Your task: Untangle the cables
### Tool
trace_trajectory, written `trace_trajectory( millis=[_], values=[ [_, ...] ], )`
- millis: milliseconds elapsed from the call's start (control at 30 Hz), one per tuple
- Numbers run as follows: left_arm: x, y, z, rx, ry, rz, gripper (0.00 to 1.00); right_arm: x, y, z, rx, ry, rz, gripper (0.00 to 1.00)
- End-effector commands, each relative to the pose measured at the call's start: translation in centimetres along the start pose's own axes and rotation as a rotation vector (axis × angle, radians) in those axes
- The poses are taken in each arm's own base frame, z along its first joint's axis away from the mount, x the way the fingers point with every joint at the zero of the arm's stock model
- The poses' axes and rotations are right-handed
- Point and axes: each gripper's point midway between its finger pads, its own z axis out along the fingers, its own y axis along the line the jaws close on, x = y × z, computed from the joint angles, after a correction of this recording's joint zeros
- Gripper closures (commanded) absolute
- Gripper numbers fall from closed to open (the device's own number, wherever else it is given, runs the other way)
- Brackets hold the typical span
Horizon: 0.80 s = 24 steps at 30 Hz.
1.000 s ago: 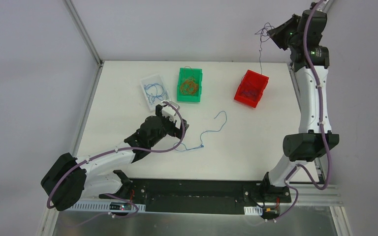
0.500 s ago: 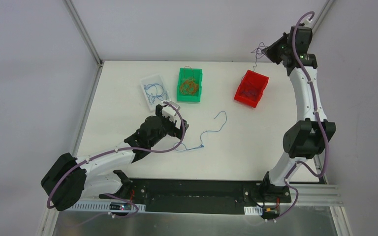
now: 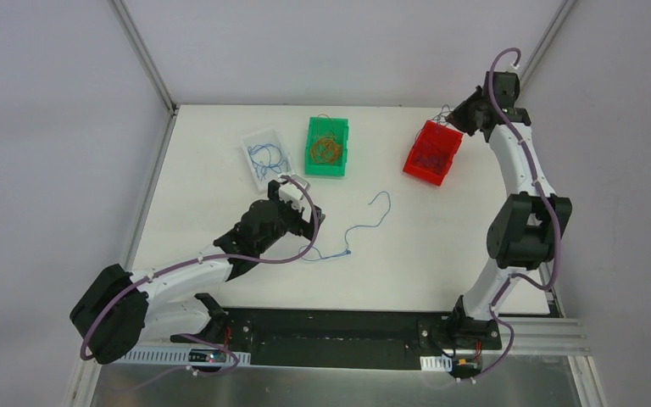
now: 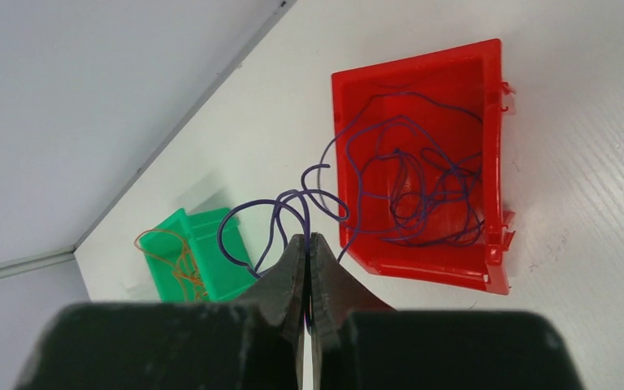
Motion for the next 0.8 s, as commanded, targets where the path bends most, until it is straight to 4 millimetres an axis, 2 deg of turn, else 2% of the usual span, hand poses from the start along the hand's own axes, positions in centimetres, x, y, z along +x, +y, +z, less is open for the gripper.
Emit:
trace_trajectory(
  millis=[0,167,267,400,567,733,767],
  values=[
    [-0.6,0.2,-0.3,0.004,-0.027,0.010,0.01,0.9,-3.2,3.0,0.100,0.011,-0.021,1.00],
    [-0.7,0.0,-0.2,0.012,-0.025,0.010,0.01,2.1,-6.7,5.2,0.232,-0.002,-0.072,1.00],
    [-0.6,0.0,-0.1,0.013,-0.023,0.010,0.01,2.8,-8.1,6.3,0.333,-0.017,-0.160,1.00],
    [-0.6,-0.1,-0.1,0.018,-0.017,0.015,0.01,3.6,-9.5,7.9,0.385,0.016,-0.179,1.00],
    [-0.6,0.0,-0.2,0.015,-0.013,0.020,0.01,6.0,-10.2,9.6,0.405,0.062,-0.206,1.00],
    [-0.6,0.0,-0.3,0.017,-0.015,0.023,0.01,6.4,-9.9,9.7,0.398,0.074,-0.205,1.00],
    [-0.6,0.0,-0.3,0.017,-0.013,0.023,0.01,6.3,-9.6,9.5,0.390,0.071,-0.206,0.97]
  ],
)
